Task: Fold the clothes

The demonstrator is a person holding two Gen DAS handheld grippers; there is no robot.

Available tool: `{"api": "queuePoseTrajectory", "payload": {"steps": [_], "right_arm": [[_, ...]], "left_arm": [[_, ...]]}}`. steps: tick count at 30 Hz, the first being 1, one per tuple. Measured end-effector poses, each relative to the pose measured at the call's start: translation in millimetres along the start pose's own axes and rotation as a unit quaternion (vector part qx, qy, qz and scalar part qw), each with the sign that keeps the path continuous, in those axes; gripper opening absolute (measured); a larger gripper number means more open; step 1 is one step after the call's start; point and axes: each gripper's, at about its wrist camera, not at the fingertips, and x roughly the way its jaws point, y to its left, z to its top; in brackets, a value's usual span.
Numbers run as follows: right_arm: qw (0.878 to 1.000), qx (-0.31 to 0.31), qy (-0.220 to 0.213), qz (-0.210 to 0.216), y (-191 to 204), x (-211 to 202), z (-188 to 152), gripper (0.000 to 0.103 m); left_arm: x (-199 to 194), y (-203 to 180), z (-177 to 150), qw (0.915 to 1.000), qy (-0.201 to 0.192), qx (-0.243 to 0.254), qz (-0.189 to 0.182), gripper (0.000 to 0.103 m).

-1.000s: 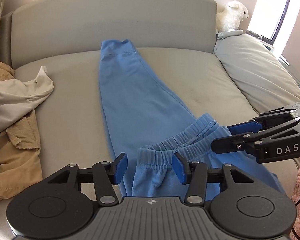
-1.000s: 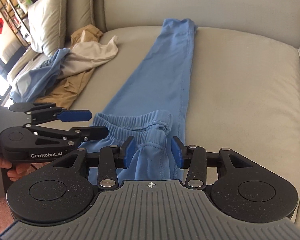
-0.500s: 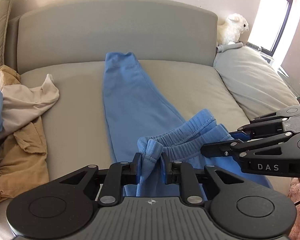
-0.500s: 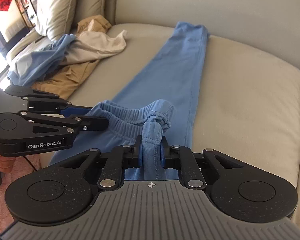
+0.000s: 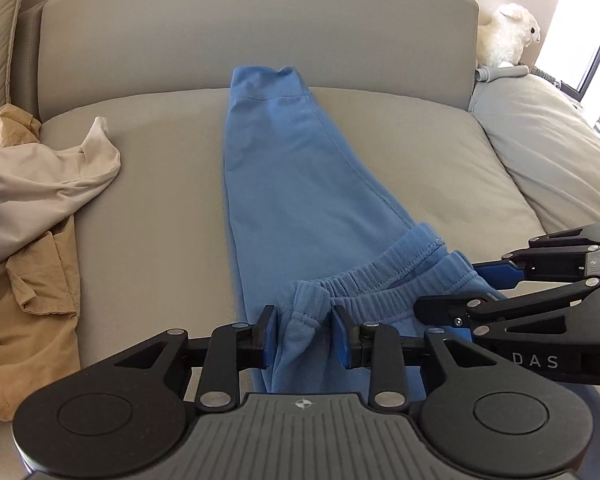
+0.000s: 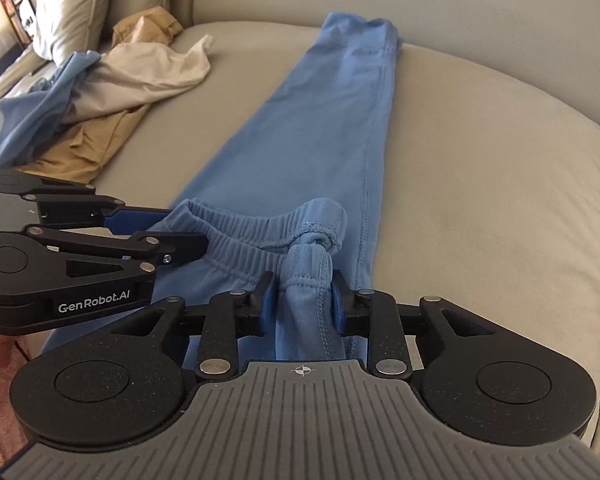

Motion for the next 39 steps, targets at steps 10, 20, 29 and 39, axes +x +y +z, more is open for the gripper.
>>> {"api": "queuePoseTrajectory", "payload": {"steps": [10, 20, 29, 39], "right_arm": [[0.998, -0.023, -0.057, 0.0, -1.7, -101.0, -26.8, 0.072], [0.999, -0.027, 0.007, 0.045, 47.8, -117.6, -87.5, 0.013], [0.992, -0.11, 0.057, -0.036, 54.8, -101.1, -130.6, 0.002], [0.993, -0.107, 0.036, -0.043, 55.8, -130.7, -109.8, 0.013]], "left_arm": [[-84.9, 15.2, -17.0, 0.9995, -0.006, -0.015, -0.027, 0.034], [-102.4, -40.0, -95.7, 0.9899, 0.113, 0.027, -0.082, 0.014], [-74.8, -33.3, -116.6, 0.9833, 0.175, 0.033, -0.037, 0.015], [-105.7, -30.9, -94.0, 0.9922, 0.102, 0.033, -0.064, 0.015]]}}
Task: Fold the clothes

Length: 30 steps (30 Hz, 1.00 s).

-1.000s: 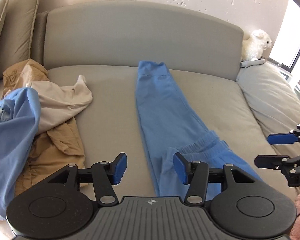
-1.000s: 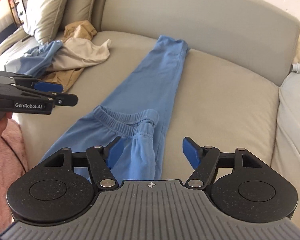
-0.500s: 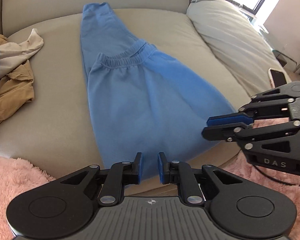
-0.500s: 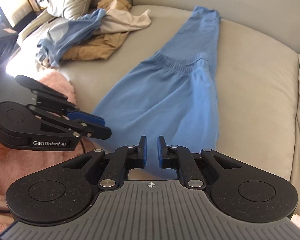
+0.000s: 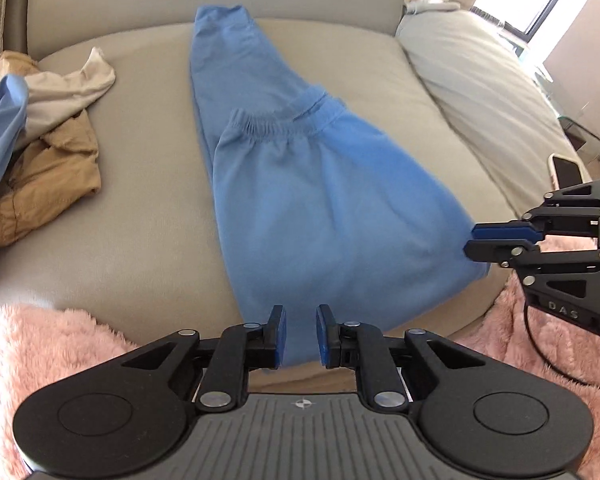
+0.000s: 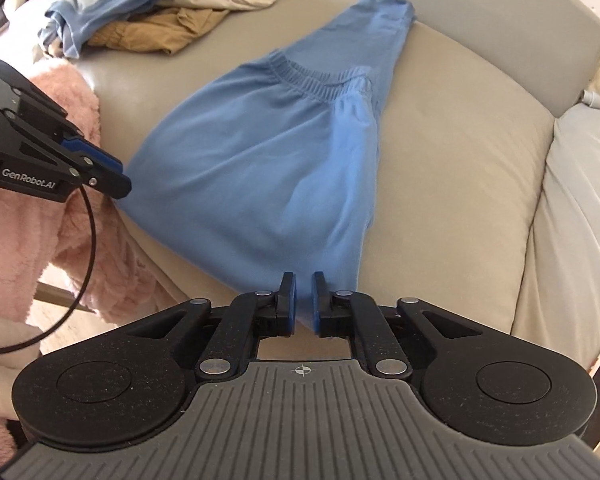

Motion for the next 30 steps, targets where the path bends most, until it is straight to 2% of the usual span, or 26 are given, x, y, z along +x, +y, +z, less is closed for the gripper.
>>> {"api": "queuePoseTrajectory", "payload": {"steps": [2, 4, 6, 8, 9, 10, 13, 14, 16, 17, 19, 27, 30], "right_arm": [[1.0, -0.006, -0.025, -0.002, 0.2, -0.3, 14.7, 0.014], [0.999, -0.008, -0.032, 0.007, -1.6, 11.9, 29.4, 0.014], [1.0, 0.01, -0.01, 0.021, -7.2, 36.6, 39.6, 0.014], [1.0, 0.003, 0.022, 0.0, -9.1, 59.8, 34.7, 0.008], [0.999, -0.001, 0.034, -0.008, -9.8, 70.1, 32.2, 0.007], [1.0, 0.002, 0.027, -0.008, -10.3, 72.6, 29.5, 0.007], [0.999, 0.03, 0.027, 0.004, -17.6, 65.5, 32.9, 0.008], [0.999, 0.032, 0.023, 0.006, -19.2, 59.2, 36.6, 0.009], [0.999, 0.039, 0.006, 0.007, -22.6, 51.2, 40.2, 0.018], [0.999, 0.048, -0.002, 0.01, -25.6, 48.2, 43.1, 0.018], [0.997, 0.073, -0.018, 0.021, -33.3, 48.5, 52.6, 0.018], [0.995, 0.093, -0.029, 0.013, -46.9, 65.7, 77.4, 0.018], [0.993, 0.111, -0.036, 0.03, -55.8, 68.9, 82.0, 0.019]], "left_arm": [[11.5, -5.8, 12.9, 0.9999, -0.013, 0.008, -0.002, 0.015], [33.0, -9.0, 22.6, 1.0, -0.001, 0.009, -0.003, 0.015], [48.1, -7.3, 25.4, 0.9999, 0.011, 0.003, 0.01, 0.016], [62.2, -2.8, 27.0, 0.9995, 0.021, -0.007, 0.024, 0.018], [63.0, 1.9, 27.3, 0.9993, 0.023, -0.022, 0.021, 0.018], [61.3, 5.9, 28.2, 0.9989, 0.025, -0.035, 0.017, 0.017], [46.3, 8.1, 28.8, 0.9992, 0.015, -0.031, 0.02, 0.016], [39.7, 9.5, 29.1, 0.9993, 0.003, -0.034, 0.017, 0.016], [31.1, 13.5, 29.7, 0.9989, -0.016, -0.042, 0.011, 0.017], [29.6, 15.7, 31.0, 0.9985, -0.023, -0.048, 0.01, 0.017], [31.2, 20.1, 37.0, 0.9977, -0.034, -0.057, 0.016, 0.017], [43.2, 33.4, 51.2, 0.9962, -0.045, -0.069, 0.03, 0.017], [49.6, 39.6, 57.5, 0.9952, -0.054, -0.077, 0.027, 0.015]]}}
